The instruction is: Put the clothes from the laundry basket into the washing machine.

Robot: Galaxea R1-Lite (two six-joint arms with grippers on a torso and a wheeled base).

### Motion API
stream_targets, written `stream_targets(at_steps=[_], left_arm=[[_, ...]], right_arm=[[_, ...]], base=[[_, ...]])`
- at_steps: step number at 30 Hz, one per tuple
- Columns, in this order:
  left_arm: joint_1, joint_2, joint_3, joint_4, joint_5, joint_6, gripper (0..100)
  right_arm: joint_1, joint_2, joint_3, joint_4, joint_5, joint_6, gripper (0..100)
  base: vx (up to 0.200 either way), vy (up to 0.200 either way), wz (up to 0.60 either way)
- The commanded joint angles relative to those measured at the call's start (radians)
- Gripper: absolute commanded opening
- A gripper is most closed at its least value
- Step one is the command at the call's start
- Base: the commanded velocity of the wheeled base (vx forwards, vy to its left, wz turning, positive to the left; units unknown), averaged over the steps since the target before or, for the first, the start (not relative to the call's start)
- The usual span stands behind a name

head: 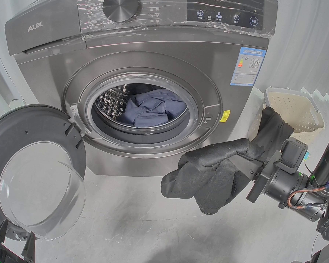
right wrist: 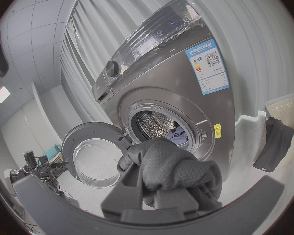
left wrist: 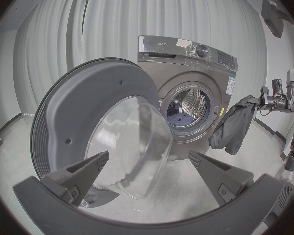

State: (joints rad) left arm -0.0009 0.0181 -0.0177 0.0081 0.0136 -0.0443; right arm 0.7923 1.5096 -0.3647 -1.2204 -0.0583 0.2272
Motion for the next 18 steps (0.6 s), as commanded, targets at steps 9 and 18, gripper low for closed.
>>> stream_targets(at_steps=[9,18], left_arm=[[0.002,-0.018,0.015,0.000,0.002,0.003,100],[0.005,-0.018,0.018,-0.002,0.002,0.041,100]], right_arm=[[-0.007,0.046,0.012,-0.001,-0.002,0.009,0],[0.067,0.120,0.003,-0.064,0.000,0.004,0]], base=[[0.000,0.000,0.00],[0.000,0.000,0.00]])
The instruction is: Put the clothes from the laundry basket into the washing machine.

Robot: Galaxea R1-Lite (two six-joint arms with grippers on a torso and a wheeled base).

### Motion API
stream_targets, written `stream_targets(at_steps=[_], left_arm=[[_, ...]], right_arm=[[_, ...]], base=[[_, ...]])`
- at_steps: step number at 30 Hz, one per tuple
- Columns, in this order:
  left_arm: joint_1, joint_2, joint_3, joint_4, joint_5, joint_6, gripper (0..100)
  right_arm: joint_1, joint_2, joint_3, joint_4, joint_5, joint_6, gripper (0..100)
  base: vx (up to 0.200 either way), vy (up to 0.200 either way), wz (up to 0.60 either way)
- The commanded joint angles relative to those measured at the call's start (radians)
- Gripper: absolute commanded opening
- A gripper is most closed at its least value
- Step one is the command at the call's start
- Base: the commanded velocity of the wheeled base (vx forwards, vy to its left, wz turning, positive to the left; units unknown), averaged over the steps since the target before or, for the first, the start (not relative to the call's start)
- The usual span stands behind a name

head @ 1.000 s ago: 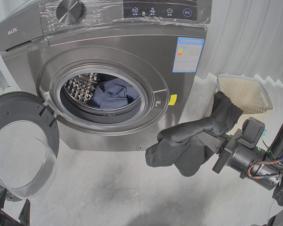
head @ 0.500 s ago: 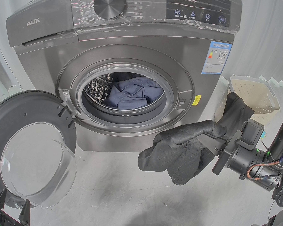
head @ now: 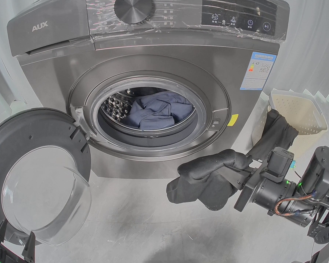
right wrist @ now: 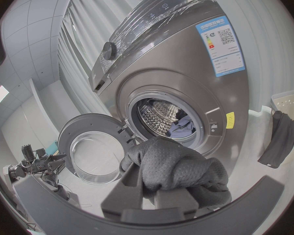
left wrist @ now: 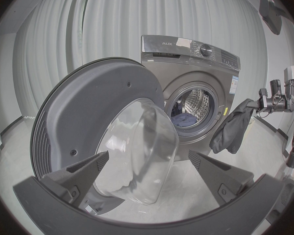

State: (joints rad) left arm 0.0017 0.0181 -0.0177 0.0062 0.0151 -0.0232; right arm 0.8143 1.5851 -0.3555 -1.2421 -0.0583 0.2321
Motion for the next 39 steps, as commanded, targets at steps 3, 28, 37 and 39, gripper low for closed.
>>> stream_targets(at_steps=[3,28,37,39], left_arm=[[0.003,-0.018,0.018,0.000,-0.004,0.032,100],[-0.026,0.556,-0.245,-0.224,-0.538,0.063,100],[-0.192,0.869,-0.229,-0.437,-0.531,0.058,100],[-0.203,0.899,-0.226,-0.460,-0.531,0.057,100]], right_arm=[[0.056,0.056,-0.014,-0.105,0.002,-0.005,0],[0.088,0.170,-0.154,-0.229,-0.014,0.001,0],[0.088,0.213,-0.224,-0.252,-0.015,0.003,0],[0.088,0.214,-0.226,-0.254,-0.017,0.003,0]], base=[[0.000,0.000,0.00],[0.000,0.000,0.00],[0.000,0.000,0.00],[0.000,0.000,0.00]])
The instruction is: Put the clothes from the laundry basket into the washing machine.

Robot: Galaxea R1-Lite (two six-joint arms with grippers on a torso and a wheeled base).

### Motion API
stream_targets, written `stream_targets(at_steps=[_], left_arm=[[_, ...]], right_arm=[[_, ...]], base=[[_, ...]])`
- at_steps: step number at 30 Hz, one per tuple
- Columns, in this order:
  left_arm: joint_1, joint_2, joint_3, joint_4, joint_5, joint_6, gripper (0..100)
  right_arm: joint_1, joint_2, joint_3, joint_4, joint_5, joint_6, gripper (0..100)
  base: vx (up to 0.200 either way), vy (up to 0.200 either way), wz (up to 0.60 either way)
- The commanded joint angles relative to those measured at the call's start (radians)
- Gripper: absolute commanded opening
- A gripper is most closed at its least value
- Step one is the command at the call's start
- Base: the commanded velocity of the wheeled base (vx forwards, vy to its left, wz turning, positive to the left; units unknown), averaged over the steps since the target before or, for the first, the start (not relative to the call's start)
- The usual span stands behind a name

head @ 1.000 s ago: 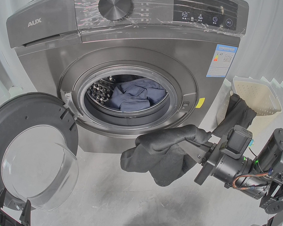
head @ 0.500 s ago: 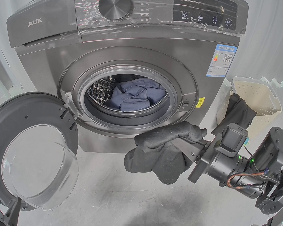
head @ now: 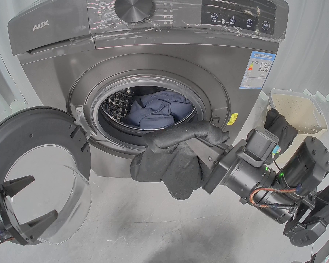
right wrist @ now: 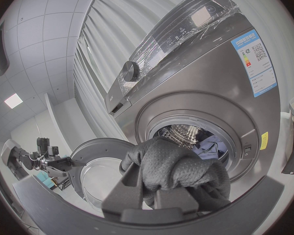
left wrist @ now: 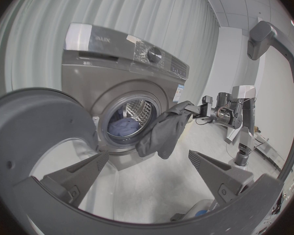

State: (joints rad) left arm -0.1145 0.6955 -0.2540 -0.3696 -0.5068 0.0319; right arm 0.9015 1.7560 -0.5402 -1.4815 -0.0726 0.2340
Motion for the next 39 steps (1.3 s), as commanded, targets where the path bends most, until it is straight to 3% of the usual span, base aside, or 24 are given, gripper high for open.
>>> stream_targets(at_steps=[1,6,10,14,33,39], left_arm=[[-0.114,0.289,0.018,-0.141,-0.009,0.002,100],[-0.186,0.412,0.039,-0.259,-0.007,-0.009,100],[-0.205,0.453,0.041,-0.282,-0.007,-0.009,100],[-0.274,0.545,0.032,-0.299,-0.002,-0.010,100],[-0.389,0.803,-0.001,-0.456,-0.004,-0.029,100],[-0.413,0.825,-0.008,-0.491,-0.004,-0.101,100]], right_arm=[[0.000,0.045,-0.041,-0.014,-0.001,0.001,0],[0.000,0.043,-0.040,-0.014,-0.003,0.001,0],[0.000,0.043,-0.040,-0.014,-0.003,0.001,0],[0.000,0.045,-0.038,-0.013,-0.003,0.002,0],[0.002,0.139,-0.119,-0.008,-0.004,-0.001,0],[0.010,0.178,-0.167,-0.010,-0.003,-0.001,0]], base=[[0.000,0.000,0.00],[0.000,0.000,0.00],[0.000,0.000,0.00],[0.000,0.000,0.00],[0.000,0.000,0.00],[0.000,0.000,0.00]])
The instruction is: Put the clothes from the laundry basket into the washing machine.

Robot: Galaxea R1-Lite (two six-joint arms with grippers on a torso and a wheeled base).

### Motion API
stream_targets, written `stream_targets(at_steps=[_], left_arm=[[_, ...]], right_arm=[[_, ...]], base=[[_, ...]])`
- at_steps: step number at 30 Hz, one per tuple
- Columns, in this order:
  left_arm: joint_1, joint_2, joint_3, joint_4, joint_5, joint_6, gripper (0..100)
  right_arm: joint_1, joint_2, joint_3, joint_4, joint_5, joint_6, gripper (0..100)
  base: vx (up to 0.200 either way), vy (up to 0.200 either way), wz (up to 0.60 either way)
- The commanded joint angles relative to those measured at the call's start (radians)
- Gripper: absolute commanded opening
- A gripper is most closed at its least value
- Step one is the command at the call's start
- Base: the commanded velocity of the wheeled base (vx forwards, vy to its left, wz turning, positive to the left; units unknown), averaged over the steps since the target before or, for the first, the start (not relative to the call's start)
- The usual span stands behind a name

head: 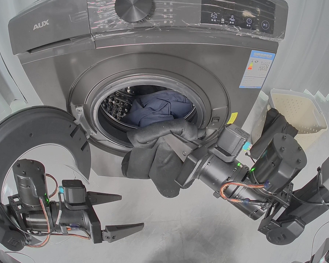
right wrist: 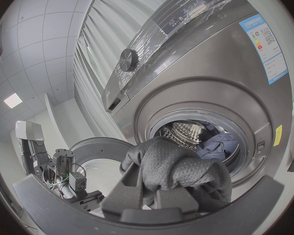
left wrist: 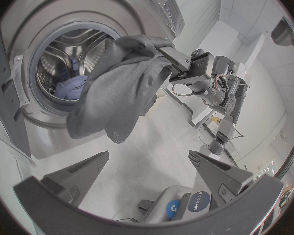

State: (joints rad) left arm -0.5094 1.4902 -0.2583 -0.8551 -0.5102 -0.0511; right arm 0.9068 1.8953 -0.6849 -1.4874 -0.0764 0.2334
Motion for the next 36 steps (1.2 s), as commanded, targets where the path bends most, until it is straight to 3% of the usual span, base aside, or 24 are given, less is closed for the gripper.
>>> stream_targets(at_steps=[1,4,8,14,17,22,27,29,30,31,32,36], left_arm=[[-0.020,0.030,-0.002,-0.005,-0.001,-0.024,100],[-0.021,0.038,-0.002,-0.005,-0.002,-0.033,100],[-0.029,0.105,-0.007,-0.013,0.001,-0.015,100],[-0.029,0.193,-0.022,-0.085,0.002,-0.026,100],[-0.029,0.263,-0.035,-0.160,0.039,-0.030,100],[-0.031,0.340,-0.044,-0.216,0.052,-0.032,100],[-0.038,0.470,-0.058,-0.357,0.113,-0.039,100],[-0.038,0.515,-0.064,-0.421,0.130,-0.053,100],[-0.038,0.542,-0.064,-0.467,0.137,-0.075,100],[-0.038,0.542,-0.064,-0.467,0.137,-0.075,100],[-0.043,0.579,-0.067,-0.521,0.145,-0.098,100],[-0.051,0.651,-0.075,-0.596,0.168,-0.108,100]], right_arm=[[0.009,0.042,-0.024,-0.005,0.001,0.000,0],[0.023,0.048,-0.036,-0.007,0.001,0.000,0],[0.024,0.056,-0.053,-0.007,0.001,0.000,0],[0.034,0.050,-0.053,-0.010,0.000,0.000,0],[0.035,0.047,-0.048,-0.014,-0.002,0.000,0],[0.035,0.045,-0.047,-0.016,-0.002,0.000,0],[0.037,0.048,-0.047,-0.022,-0.003,0.000,0],[0.037,0.050,-0.048,-0.022,-0.003,0.000,0],[0.037,0.050,-0.048,-0.022,-0.003,0.000,0],[0.037,0.050,-0.048,-0.022,-0.003,0.000,0],[0.037,0.050,-0.048,-0.022,-0.003,0.000,0],[0.038,0.047,-0.045,-0.022,-0.003,0.000,0]], base=[[0.000,0.000,0.00],[0.000,0.000,0.00],[0.000,0.000,0.00],[0.000,0.000,0.00],[0.000,0.000,0.00],[0.000,0.000,0.00],[0.000,0.000,0.00],[0.000,0.000,0.00],[0.000,0.000,0.00],[0.000,0.000,0.00],[0.000,0.000,0.00],[0.000,0.000,0.00]])
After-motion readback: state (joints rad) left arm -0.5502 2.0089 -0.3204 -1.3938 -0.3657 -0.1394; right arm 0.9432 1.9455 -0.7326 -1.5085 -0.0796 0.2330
